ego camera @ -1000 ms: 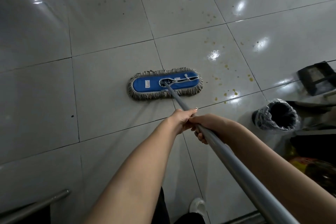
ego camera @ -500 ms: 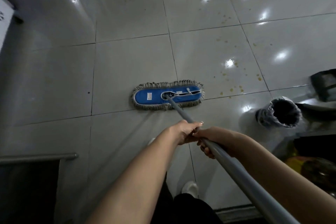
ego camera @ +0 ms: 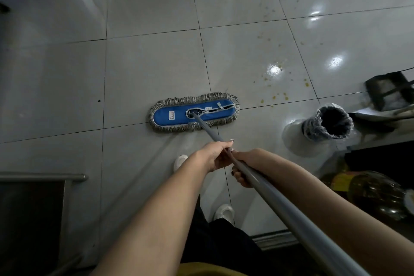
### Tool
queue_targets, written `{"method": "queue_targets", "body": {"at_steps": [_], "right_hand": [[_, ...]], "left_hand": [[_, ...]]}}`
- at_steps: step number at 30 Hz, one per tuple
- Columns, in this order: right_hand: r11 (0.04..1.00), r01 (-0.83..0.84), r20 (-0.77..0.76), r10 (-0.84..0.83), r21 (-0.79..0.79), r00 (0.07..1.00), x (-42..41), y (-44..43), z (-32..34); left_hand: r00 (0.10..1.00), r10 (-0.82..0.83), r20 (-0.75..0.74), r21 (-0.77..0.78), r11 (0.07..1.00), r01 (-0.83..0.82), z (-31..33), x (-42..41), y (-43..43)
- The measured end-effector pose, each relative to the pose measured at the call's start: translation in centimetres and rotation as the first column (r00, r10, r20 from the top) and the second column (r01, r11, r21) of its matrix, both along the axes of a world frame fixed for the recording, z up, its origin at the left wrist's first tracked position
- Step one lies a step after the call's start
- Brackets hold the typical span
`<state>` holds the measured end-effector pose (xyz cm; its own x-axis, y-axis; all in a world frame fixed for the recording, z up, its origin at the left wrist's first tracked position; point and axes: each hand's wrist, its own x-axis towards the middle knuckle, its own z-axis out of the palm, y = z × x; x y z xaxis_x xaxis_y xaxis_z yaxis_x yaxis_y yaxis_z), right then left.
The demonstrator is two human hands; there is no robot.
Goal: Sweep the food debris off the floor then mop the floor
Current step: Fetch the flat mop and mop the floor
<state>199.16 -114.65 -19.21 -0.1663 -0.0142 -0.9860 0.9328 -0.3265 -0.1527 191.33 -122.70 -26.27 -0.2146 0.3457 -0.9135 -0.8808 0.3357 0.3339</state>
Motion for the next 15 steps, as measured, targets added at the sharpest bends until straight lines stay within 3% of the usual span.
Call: {"method": "queue_targets", "body": {"at_steps": [6, 15], "right_hand": [[0.999, 0.034, 0.012, -0.035, 0.029, 0.999, -2.1, -0.1, 1.2], [0.996, -0.054, 0.027, 0.052, 0.070, 0.998, -8.3, 1.1, 1.9]], "left_hand": [[0.997, 0.072, 0.002, 0.008, 0.997, -0.072, -1.1, -2.2, 0.6], [0.998, 0.053, 0.033, 0.065, 0.996, -0.055, -2.1, -8.1, 1.6]]}}
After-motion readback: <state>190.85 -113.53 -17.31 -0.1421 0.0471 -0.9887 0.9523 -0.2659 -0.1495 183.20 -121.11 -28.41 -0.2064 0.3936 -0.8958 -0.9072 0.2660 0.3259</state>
